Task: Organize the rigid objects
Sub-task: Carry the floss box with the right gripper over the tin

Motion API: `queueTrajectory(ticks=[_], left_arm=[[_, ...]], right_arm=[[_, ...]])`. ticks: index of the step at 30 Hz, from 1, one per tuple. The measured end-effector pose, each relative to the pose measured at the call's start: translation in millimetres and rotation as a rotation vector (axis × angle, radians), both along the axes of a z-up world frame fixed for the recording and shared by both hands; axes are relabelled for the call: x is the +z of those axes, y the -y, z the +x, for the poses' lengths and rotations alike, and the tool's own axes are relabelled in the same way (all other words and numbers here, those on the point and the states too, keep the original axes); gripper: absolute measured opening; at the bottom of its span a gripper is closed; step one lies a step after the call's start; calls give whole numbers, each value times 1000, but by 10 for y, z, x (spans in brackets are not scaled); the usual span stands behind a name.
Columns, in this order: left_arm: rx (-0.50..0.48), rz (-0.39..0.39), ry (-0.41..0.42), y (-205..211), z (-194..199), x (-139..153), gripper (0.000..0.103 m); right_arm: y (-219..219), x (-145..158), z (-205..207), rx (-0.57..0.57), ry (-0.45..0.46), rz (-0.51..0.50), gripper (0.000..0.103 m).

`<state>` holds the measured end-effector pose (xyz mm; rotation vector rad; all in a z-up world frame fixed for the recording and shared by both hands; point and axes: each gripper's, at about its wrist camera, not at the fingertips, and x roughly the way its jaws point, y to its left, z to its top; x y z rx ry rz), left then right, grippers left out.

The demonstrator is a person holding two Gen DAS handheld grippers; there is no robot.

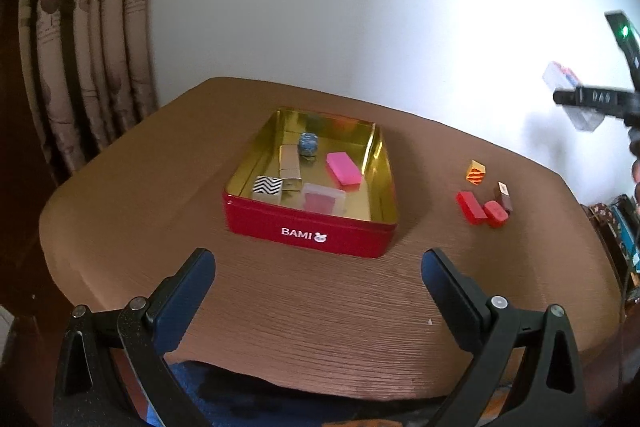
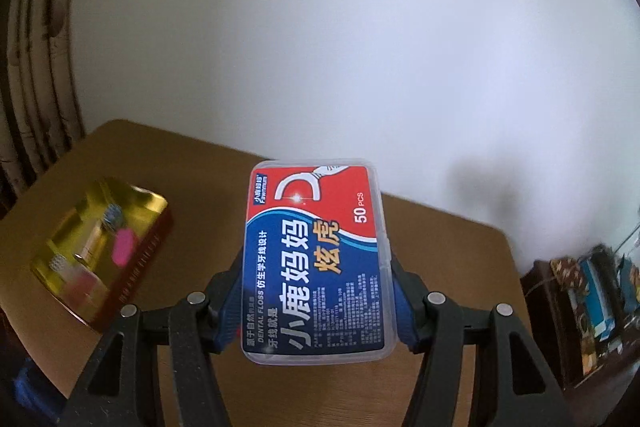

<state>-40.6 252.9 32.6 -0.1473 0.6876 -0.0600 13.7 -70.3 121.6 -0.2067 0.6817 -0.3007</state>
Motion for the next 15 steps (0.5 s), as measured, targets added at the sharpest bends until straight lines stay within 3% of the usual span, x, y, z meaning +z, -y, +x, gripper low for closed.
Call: queueTrajectory(ticks=[8, 15], left_arm=[[24, -13, -33, -81, 20, -44, 102], [46, -36, -32, -168, 10, -27, 102]], right_arm=[[-699, 326, 108, 77, 33, -65, 62], [-1055, 510, 177, 113, 53, -89, 62]])
